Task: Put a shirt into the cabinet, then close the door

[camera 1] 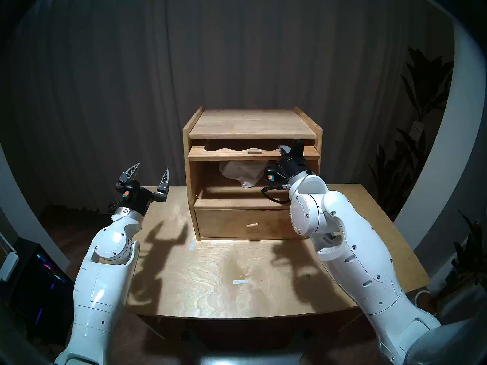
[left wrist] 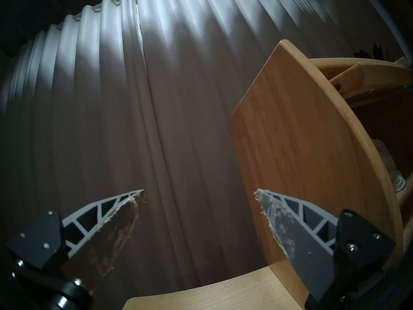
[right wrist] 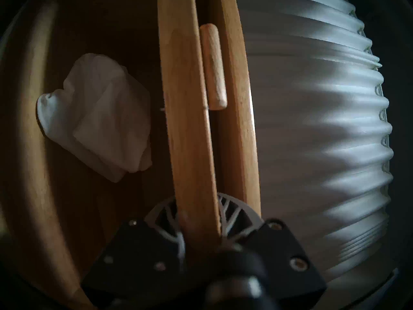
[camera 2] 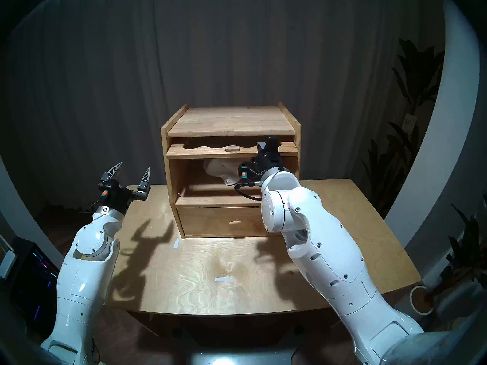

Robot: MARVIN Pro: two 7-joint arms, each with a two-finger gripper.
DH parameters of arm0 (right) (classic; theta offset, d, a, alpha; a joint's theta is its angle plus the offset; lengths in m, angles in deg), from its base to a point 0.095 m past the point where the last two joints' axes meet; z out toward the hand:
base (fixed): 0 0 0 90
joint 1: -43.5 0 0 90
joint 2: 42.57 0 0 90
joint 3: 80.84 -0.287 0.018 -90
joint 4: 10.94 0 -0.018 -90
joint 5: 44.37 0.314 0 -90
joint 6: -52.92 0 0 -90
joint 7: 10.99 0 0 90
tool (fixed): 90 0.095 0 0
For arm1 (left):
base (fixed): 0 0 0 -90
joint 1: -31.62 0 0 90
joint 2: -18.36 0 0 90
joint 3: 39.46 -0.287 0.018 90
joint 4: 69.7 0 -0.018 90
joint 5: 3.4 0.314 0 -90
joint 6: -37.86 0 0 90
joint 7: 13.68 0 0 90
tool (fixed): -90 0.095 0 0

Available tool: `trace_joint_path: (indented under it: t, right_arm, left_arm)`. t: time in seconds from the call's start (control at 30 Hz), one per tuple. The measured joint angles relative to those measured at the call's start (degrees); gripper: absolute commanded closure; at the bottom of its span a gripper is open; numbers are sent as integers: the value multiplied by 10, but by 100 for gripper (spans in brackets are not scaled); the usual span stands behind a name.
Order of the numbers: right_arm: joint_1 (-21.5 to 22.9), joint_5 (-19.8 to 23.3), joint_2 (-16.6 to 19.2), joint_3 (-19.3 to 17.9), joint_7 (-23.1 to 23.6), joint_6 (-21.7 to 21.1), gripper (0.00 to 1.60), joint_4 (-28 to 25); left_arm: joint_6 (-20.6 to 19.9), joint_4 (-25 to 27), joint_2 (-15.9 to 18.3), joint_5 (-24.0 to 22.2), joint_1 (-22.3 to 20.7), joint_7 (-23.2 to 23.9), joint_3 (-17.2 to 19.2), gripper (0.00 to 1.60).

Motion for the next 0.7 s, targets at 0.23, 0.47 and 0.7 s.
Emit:
trace_joint_path:
  t: [0.23, 0.47, 0.7]
  right_arm:
    - [-18, 2, 4, -1, -2, -11, 160, -22]
    - [-36, 2, 7, 0, -2, -24, 160, -43]
    - [-53, -1, 11, 4, -4, -36, 160, -63]
  left_arm:
    - [0, 0, 0, 0, 0, 0, 0, 0]
    - [0, 0, 0, 0, 0, 0, 0, 0]
    - [0, 0, 0, 0, 0, 0, 0, 0]
